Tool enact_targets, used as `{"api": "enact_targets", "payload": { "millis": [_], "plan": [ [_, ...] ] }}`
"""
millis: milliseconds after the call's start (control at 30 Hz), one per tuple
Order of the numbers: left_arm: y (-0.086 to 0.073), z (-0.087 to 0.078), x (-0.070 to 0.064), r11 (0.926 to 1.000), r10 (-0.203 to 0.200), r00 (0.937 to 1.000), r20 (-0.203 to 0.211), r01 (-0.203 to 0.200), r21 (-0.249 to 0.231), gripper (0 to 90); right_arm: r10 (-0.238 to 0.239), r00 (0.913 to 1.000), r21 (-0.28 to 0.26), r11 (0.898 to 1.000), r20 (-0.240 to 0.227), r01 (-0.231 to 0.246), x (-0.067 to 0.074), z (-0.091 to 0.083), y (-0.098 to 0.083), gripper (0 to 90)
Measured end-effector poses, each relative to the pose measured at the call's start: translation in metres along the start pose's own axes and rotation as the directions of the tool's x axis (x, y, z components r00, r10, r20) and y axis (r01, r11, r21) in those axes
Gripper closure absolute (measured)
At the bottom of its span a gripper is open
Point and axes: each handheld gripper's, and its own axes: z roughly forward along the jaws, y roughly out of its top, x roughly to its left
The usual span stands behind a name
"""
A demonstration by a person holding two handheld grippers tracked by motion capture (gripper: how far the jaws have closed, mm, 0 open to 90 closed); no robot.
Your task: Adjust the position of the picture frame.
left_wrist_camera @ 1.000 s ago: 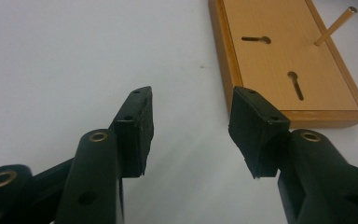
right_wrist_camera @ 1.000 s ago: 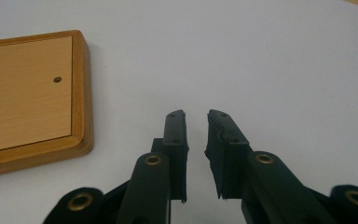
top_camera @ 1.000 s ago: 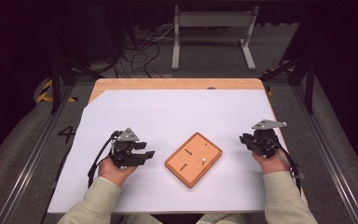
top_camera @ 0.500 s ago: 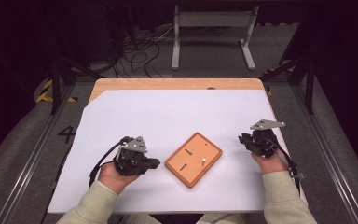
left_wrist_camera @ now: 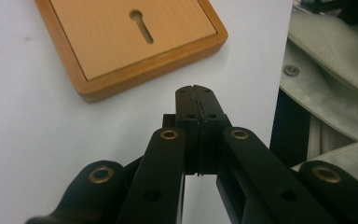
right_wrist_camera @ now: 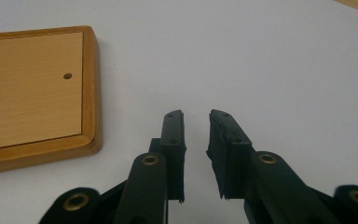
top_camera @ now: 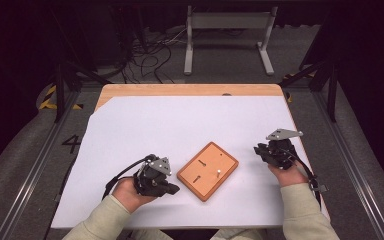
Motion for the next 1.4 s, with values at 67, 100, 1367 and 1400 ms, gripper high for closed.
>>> {"api": "enact_targets", "payload": {
  "millis": [67,100,1367,1400],
  "plan": [
    [0.000,0.005,0.002,0.9998,-0.013,0.9999,0.005,0.013,0.012,89.4,-0.008,0.9999,0.001,1.000,-0.006,0.008,0.001,0.000,0.000,76.3],
    [0.000,0.007,0.003,0.9996,-0.020,0.9998,0.003,0.020,0.022,89.5,-0.012,0.9999,0.001,1.000,-0.007,0.012,0.002,0.000,0.001,76.6],
    [0.013,0.034,0.052,0.9745,-0.219,0.9422,-0.253,0.199,-0.103,89.2,-0.045,0.9989,0.036,0.998,-0.007,0.046,0.015,-0.001,-0.008,80.9],
    [0.012,0.032,0.053,0.9746,-0.217,0.9434,-0.251,0.196,-0.109,89.0,-0.047,0.9988,0.038,0.998,-0.011,0.047,0.016,0.000,-0.008,82.0]
  ]
}}
